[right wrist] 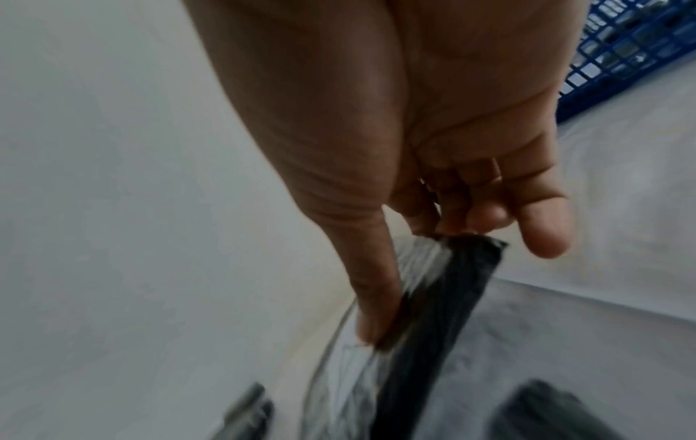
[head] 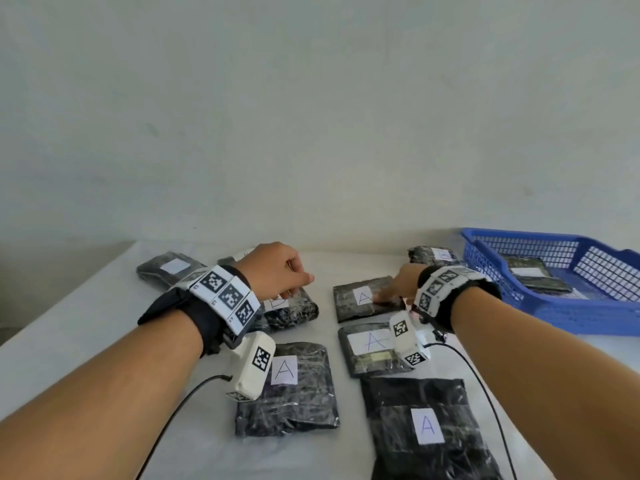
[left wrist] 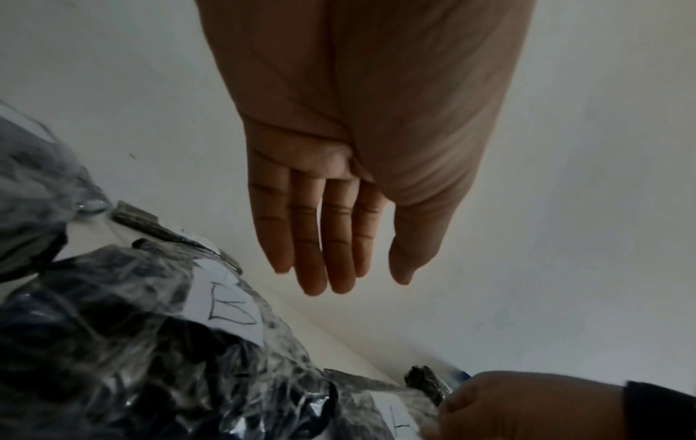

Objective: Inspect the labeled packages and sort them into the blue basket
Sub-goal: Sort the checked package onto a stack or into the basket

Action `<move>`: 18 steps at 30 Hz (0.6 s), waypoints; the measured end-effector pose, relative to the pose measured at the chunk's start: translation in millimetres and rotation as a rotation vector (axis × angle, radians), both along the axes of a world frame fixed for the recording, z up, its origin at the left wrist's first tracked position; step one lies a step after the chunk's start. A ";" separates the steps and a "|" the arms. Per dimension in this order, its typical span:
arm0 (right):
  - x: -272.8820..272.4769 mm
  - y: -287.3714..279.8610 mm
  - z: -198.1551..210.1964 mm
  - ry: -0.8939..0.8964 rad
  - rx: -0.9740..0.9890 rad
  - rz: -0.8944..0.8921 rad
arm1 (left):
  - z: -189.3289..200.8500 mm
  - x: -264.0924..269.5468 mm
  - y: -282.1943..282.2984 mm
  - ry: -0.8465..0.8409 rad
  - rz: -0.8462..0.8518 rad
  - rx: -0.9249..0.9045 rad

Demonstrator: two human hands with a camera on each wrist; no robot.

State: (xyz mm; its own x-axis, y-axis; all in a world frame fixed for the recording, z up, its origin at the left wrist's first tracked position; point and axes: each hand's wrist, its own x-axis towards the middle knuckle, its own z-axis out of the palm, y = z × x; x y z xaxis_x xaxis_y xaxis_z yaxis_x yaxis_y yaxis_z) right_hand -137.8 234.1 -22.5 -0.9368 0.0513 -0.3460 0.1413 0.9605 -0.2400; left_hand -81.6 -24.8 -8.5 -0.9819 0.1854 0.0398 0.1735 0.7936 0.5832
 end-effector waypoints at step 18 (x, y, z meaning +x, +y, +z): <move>110.8 -40.9 60.7 0.502 -1.284 0.166 | 36.4 54.9 24.4 0.278 -0.018 0.857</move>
State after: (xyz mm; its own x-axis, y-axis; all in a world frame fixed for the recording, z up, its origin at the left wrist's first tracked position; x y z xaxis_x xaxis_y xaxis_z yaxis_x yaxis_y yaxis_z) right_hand -27.1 193.1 38.2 -0.9373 -0.1656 0.3065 -0.3152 0.0278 -0.9486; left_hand -26.7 -0.4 27.9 -0.9132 -0.0022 0.4074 0.4051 0.1014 0.9086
